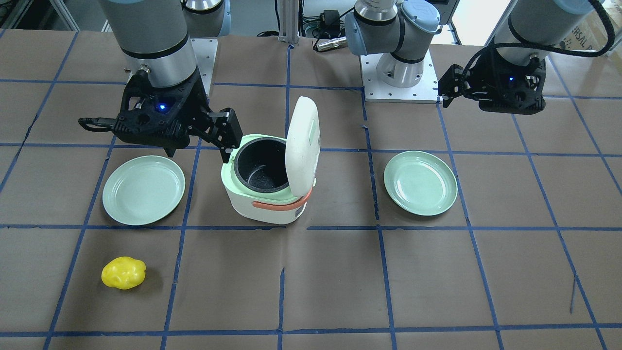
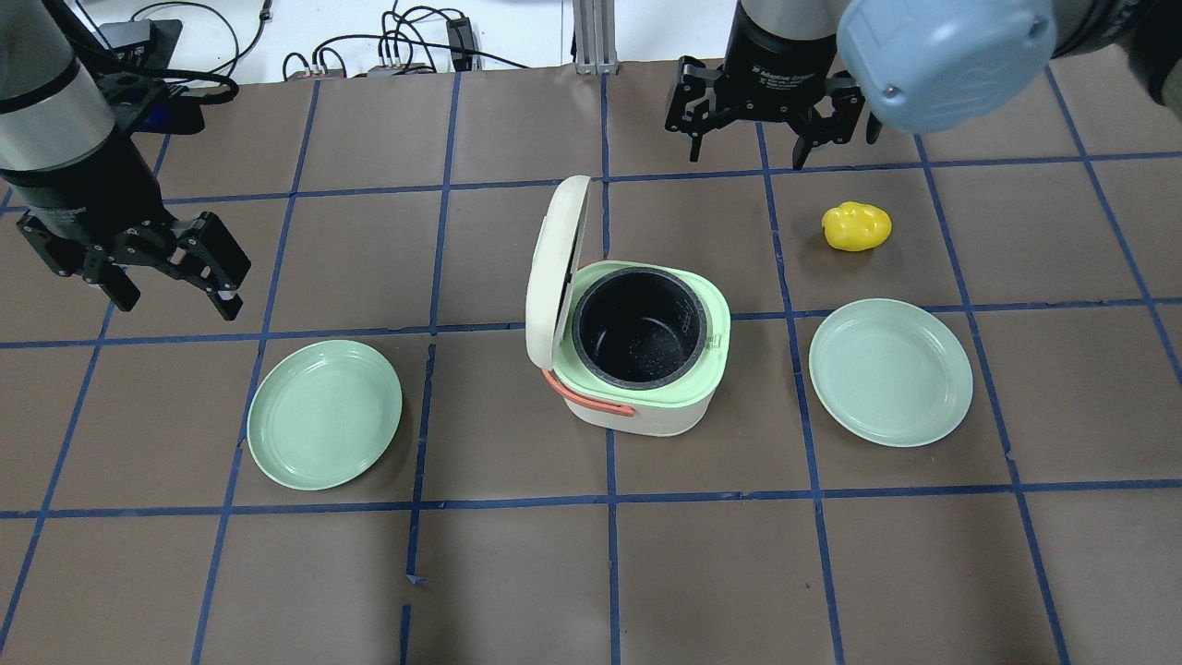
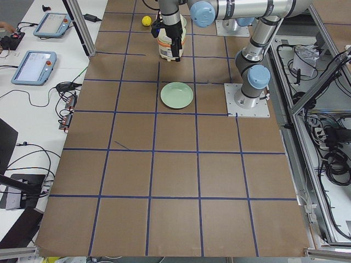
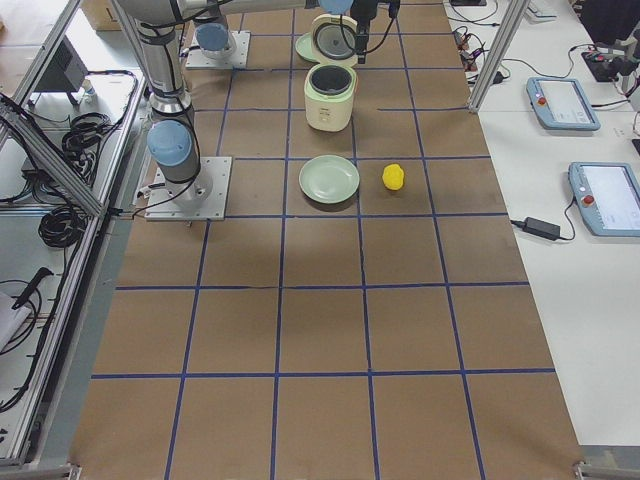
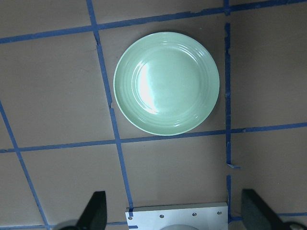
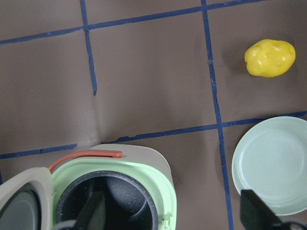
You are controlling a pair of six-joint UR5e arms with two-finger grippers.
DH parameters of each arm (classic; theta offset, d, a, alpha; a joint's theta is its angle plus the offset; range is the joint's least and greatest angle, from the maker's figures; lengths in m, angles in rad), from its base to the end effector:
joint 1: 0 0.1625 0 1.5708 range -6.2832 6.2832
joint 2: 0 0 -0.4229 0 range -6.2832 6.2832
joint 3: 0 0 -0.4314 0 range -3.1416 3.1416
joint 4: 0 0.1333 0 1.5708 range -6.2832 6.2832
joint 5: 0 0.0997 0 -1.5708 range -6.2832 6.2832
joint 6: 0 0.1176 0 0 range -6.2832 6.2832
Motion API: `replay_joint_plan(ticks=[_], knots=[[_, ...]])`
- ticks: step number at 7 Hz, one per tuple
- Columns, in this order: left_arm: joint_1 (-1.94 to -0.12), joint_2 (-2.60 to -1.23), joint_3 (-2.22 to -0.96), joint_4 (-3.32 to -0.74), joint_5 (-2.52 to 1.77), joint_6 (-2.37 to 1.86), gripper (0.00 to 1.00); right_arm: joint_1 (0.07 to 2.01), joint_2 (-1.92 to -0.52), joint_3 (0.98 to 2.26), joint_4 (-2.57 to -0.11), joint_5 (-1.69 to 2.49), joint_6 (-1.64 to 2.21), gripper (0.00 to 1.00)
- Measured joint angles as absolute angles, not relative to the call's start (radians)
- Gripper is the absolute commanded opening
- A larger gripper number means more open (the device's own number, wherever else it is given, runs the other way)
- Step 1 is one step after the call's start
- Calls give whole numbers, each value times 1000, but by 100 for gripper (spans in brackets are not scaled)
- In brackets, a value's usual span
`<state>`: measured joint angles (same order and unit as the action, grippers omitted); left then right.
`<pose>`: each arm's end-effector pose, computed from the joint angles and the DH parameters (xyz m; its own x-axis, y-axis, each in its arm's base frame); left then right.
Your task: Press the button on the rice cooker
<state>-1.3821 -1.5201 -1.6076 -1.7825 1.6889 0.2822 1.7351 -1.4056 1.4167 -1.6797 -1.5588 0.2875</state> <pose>-0.0264 -0.4985 0.4568 -0.9922 0.1111 -0.0562 0.0962 0.9705 0.2209 0.2329 -0.5814 0.4676 -0.9919 0.1205 -0.0391 0.1236 0.9882 -0.0903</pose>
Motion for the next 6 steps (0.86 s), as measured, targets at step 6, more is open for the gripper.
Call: replay_joint_plan(ticks=[6], knots=[[-1382, -1520, -1608, -1782, 1689, 282, 100, 1707, -1413, 1424, -1674, -1562, 239, 100]])
